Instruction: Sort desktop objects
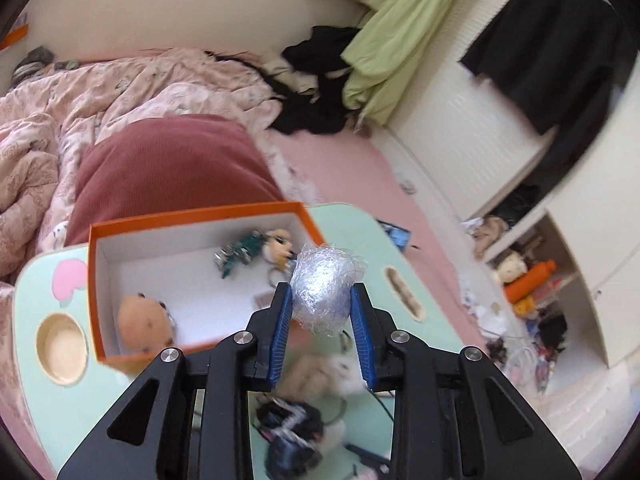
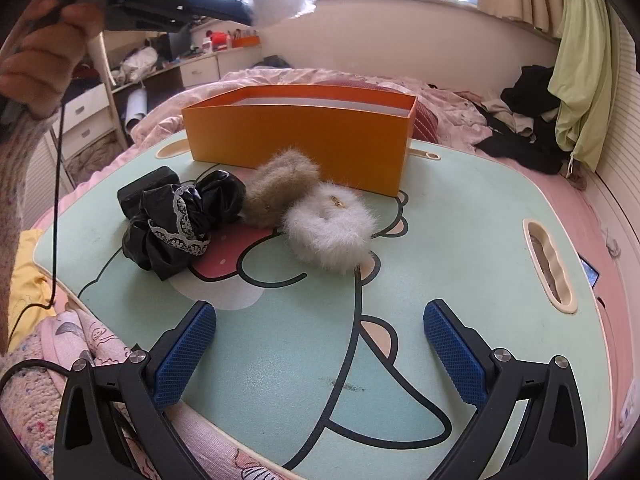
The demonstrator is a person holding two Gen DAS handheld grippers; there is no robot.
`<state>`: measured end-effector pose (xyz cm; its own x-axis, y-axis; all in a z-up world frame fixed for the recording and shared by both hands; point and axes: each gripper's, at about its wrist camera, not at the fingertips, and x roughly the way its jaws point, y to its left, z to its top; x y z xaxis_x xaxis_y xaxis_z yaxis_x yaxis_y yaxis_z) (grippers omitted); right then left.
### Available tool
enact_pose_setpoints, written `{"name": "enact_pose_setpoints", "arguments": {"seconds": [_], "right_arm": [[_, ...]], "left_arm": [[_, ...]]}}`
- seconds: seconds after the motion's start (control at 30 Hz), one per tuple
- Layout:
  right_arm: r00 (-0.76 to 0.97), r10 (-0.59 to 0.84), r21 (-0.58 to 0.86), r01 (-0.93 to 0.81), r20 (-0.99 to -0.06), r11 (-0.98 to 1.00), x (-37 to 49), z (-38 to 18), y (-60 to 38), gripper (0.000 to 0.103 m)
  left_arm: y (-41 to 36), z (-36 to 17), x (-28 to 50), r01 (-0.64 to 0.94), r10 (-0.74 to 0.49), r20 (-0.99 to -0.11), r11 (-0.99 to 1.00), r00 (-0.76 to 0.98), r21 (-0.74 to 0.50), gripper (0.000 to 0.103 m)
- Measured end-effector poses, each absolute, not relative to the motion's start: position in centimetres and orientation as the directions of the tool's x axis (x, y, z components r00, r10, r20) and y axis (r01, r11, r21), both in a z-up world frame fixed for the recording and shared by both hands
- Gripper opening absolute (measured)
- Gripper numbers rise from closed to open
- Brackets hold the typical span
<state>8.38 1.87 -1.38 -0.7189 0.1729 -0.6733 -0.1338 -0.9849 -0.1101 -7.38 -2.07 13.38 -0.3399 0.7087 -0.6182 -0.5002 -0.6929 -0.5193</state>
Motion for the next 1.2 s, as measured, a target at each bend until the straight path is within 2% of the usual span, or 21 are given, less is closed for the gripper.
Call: {"name": "enact_pose_setpoints", "arguments": {"seconds": [0.17, 0.27, 0.43, 0.47, 0.53, 0.57, 0.63, 0.8, 0.93, 1.03, 1.13, 1.2], "right_arm": [[-0.718, 0.175, -0.109, -0.137, -0.674, -0.985, 8.4, -1.4, 1.9, 0.103], [-0.718, 0.175, -0.110, -0.138, -0.674, -0.984, 8.4, -1.4, 1.9, 0.103], [-0.717, 0.177, -0.109, -0.141, -0.674, -0.984, 8.4, -1.4, 1.9, 0.103], [-0.717, 0.177, -0.109, -0.141, -0.674, -0.984, 8.4, -1.4, 1.9, 0.103], [-0.717, 0.178, -0.108, -0.142, -0.674, -0.984, 8.4, -1.4, 1.9, 0.103], [-0.717, 0.178, -0.108, -0.142, -0.674, -0.984, 8.4, -1.4, 1.9, 0.103], [-0.717, 0.178, -0.108, -0.143, -0.674, -0.984, 8.4, -1.4, 1.9, 0.103], [-0.716, 0.179, -0.108, -0.144, -0.674, -0.984, 8.5, -1.4, 1.9, 0.103], [-0.715, 0.180, -0.108, -0.146, -0.675, -0.983, 8.5, -1.4, 1.9, 0.103], [-0.715, 0.180, -0.107, -0.147, -0.675, -0.983, 8.5, -1.4, 1.9, 0.103], [-0.715, 0.181, -0.107, -0.148, -0.676, -0.983, 8.5, -1.4, 1.9, 0.103], [-0.714, 0.180, -0.107, -0.147, -0.676, -0.983, 8.5, -1.4, 1.9, 0.103]], "left_arm": [[-3.4, 10.9, -3.9, -0.499, 0.722, -0.619, -0.678, -0.310, -0.540, 0.031], [-4.2, 8.0, -3.0, -0.459, 0.684, -0.656, -0.717, -0.318, -0.525, 0.031], [-5.9, 4.5, -3.5, -0.365, 0.685, -0.660, -0.726, -0.310, -0.583, 0.034], [-6.1, 4.1, -3.6, -0.344, 0.690, -0.658, -0.722, -0.300, -0.600, 0.038], [-6.9, 3.8, -3.6, -0.301, 0.709, -0.645, -0.705, -0.286, -0.642, 0.070], [-7.5, 3.9, -3.5, -0.285, 0.716, -0.630, -0.698, -0.301, -0.657, 0.075], [-8.6, 4.5, -2.7, -0.287, 0.717, -0.602, -0.695, -0.352, -0.659, 0.077], [-9.8, 5.7, 1.7, -0.353, 0.659, -0.609, -0.752, -0.442, -0.557, 0.077], [-8.9, 4.5, 5.7, -0.399, 0.576, -0.666, -0.815, -0.474, -0.421, 0.082], [-8.2, 2.5, 7.2, -0.385, 0.507, -0.726, -0.854, -0.465, -0.350, 0.082], [-7.9, 0.7, 7.9, -0.334, 0.440, -0.726, -0.894, -0.528, -0.298, 0.082], [-7.1, 0.0, 8.1, -0.317, 0.349, -0.718, -0.930, -0.602, -0.187, 0.084]]}}
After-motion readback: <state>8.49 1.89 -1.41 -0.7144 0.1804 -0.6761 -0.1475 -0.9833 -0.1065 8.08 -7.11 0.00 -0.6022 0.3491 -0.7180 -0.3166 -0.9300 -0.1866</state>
